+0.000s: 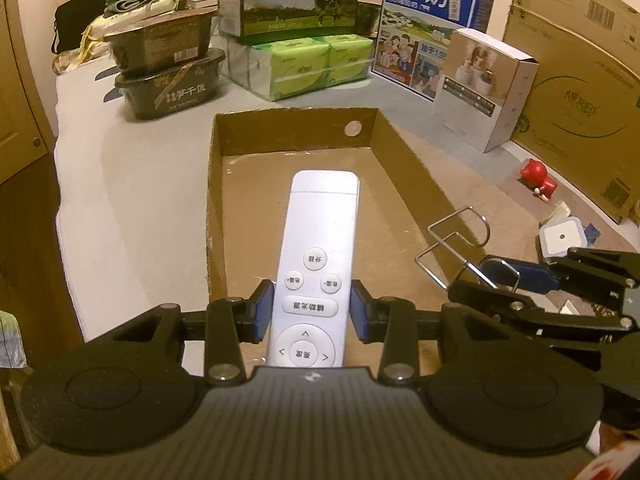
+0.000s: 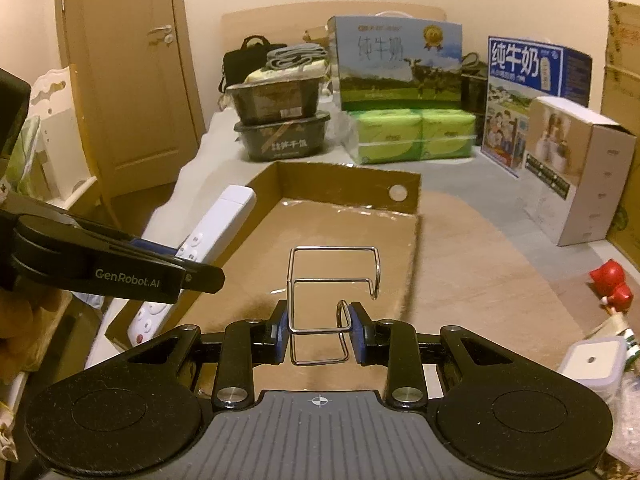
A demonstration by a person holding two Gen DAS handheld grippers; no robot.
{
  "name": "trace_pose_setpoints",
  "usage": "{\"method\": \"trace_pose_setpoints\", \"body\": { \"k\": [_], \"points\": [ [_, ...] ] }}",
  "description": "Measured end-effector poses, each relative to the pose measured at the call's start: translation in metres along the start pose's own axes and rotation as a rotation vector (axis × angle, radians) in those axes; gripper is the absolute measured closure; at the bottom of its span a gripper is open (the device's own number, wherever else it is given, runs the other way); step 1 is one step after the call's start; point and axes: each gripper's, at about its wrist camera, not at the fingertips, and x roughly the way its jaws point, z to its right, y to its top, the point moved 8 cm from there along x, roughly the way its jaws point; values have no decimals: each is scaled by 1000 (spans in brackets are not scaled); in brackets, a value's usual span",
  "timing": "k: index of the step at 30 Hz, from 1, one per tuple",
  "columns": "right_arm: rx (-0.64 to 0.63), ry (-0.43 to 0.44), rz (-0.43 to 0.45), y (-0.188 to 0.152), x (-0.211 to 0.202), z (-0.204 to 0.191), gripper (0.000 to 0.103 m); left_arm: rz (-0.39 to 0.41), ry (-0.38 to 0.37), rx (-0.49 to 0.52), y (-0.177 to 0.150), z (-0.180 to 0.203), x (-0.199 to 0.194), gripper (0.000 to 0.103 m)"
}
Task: Organize rigid objects
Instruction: 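Carry the remote and wire rack over the cardboard box with both tools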
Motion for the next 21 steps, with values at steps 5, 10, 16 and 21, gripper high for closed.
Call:
{"method": "trace_pose_setpoints", "body": {
  "k": [5,10,16,21],
  "points": [
    [11,-2,-21,-3,9,0,72,0,16,-36,-2,-8,3,61],
    [20,-12,-29,-5,11,1,72,19,22,-45,-2,-13,-5,61],
    [26,9,-19,-4,12,-3,72,38,23,-63,-3,-19,-16,61],
    [20,-3,-20,-4,12,-5,48,58,32,-67,-4,-21,-27,59]
  ]
}}
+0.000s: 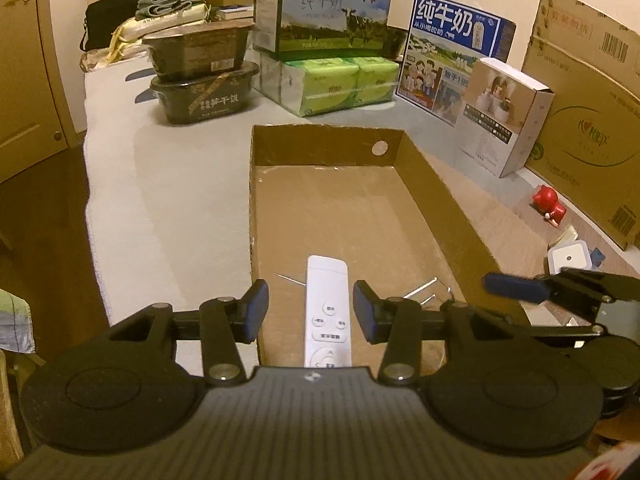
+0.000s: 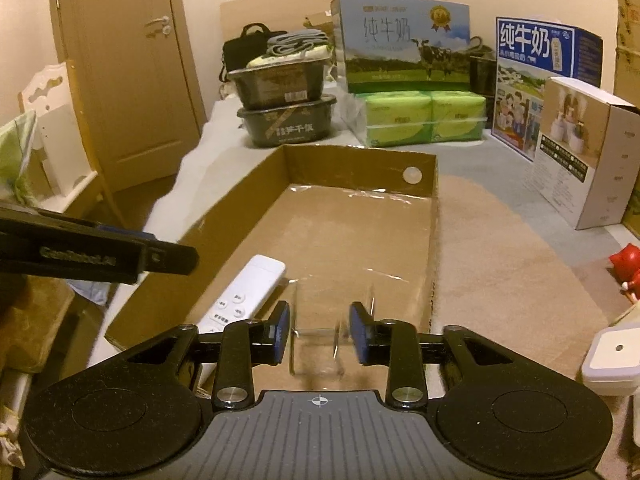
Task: Organize rigid objects
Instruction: 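Open both tools to drop the remote and wire rack into the box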
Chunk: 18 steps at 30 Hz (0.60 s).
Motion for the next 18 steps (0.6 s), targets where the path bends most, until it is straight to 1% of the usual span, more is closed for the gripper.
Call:
{"method": "trace_pose_setpoints", "body": {
  "k": [1,2,8,10,14,16,18],
  "points": [
    [3,-2,10,0,-3,1,35,4,1,-1,0,0,-2,56],
    [2,-6,20,0,-5,1,32,9,2,-2,0,1,-5,55],
    [4,-35,34,0,-26,6,31,28,-2,-5,-3,8,-18,48],
    [8,-47,39,-1,-35,9,31,33,-4,-11,-5,11,-23,44],
    [18,-80,51,-4,-56,18,30,49,-11,-21,-10,19,-34,40],
    [28,-97,57,-6,-68,23,30,58,-13,-17,-12,25,-40,35],
    [38,-118,62,-8,-79,29,30,71,-22,-15,-14,33,-45,32]
  ]
}}
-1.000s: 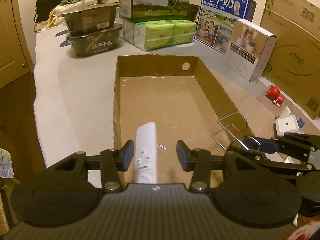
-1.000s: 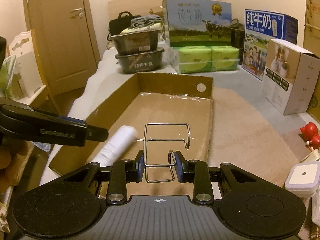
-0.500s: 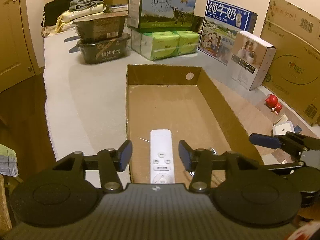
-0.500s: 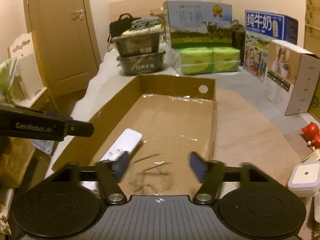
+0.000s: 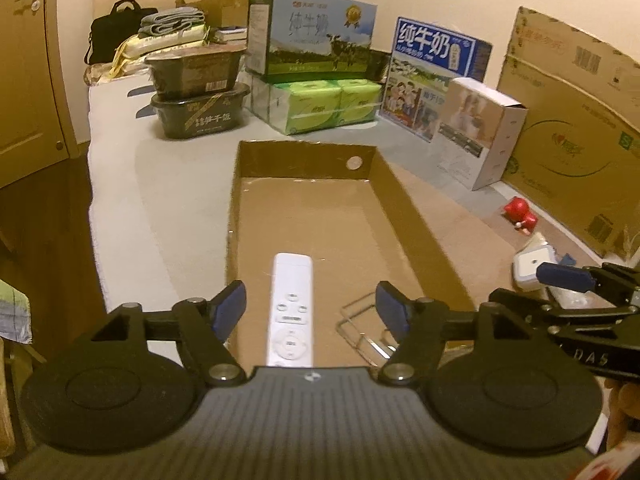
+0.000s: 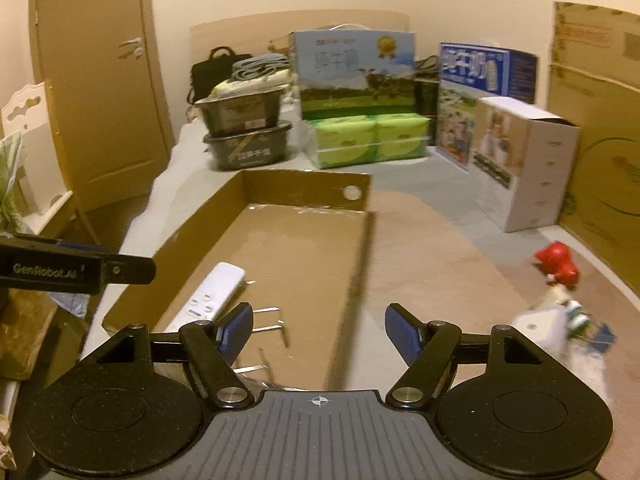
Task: Organize rigid objects
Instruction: 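Open both tools to drop the remote and wire rack into the box, then grasp the white square tray with the left tool while the right tool reaches the braided lanyard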
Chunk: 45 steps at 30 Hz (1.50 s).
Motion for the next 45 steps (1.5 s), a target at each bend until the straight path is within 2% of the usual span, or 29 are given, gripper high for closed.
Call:
{"method": "trace_pose_setpoints", "body": {
  "k": [3,12,23,34,39,45],
  "points": [
    [23,-28,3,-3,-14,13,30,32,-23,7,-1,13,-8,23],
    [104,-143,-3,-19,-55,63,29,74,-101,77,-7,67,-20,13],
    [224,-267,-12,-55,-100,126,29,53,-203,158,-22,135,-15,11],
    [298,-310,-5,-79,-122,160,28,16,-248,229,-41,177,-2,11],
    [299,-310,-2,-92,-127,168,28,3,-257,262,-50,187,5,11],
    [300,-297,-22,-106,-123,175,28,-22,-307,310,-59,202,14,11]
  ]
}}
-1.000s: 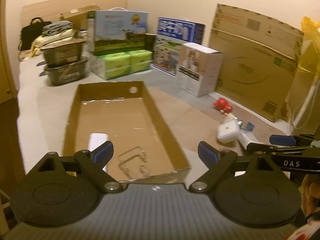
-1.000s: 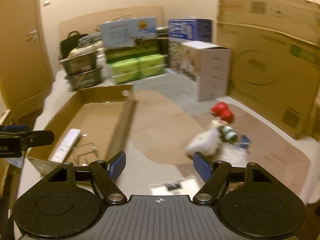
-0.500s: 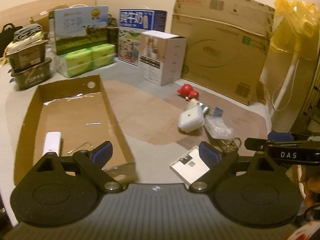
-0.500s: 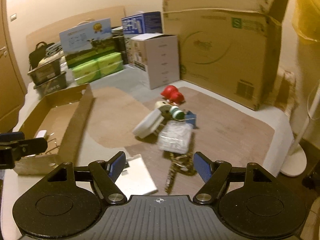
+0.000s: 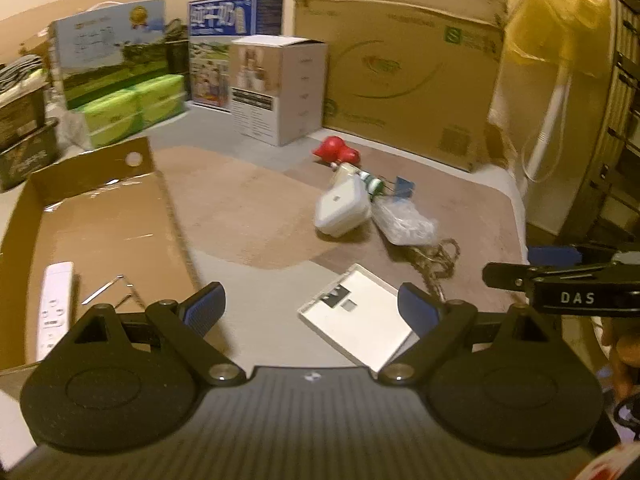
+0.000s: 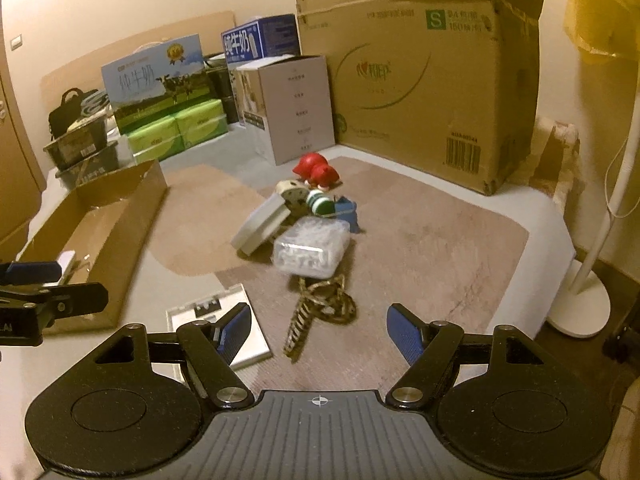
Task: Organize rigid objects
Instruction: 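Grasp the white square tray with the left tool while the right tool reaches the braided lanyard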
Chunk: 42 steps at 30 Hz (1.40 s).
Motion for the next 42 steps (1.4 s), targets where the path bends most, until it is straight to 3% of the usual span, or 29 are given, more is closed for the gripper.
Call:
{"method": "trace_pose_setpoints", "body": {
  "k": [15,21,29,37,42],
  "points": [
    [-6,15,-36,-7,30,20,28,-86,-173,248,-10,35,54,11],
    [-12,36,-50,-8,42,22,28,-156,-213,380,-22,43,85,11],
    [-7,39,-71,-9,59,22,28,-224,-254,448,-30,48,115,11],
    [-37,39,-85,-10,74,15,28,-241,-244,377,-30,43,119,11],
    [-59,22,-86,-8,83,10,28,-236,-82,257,-28,25,117,11]
  ]
}}
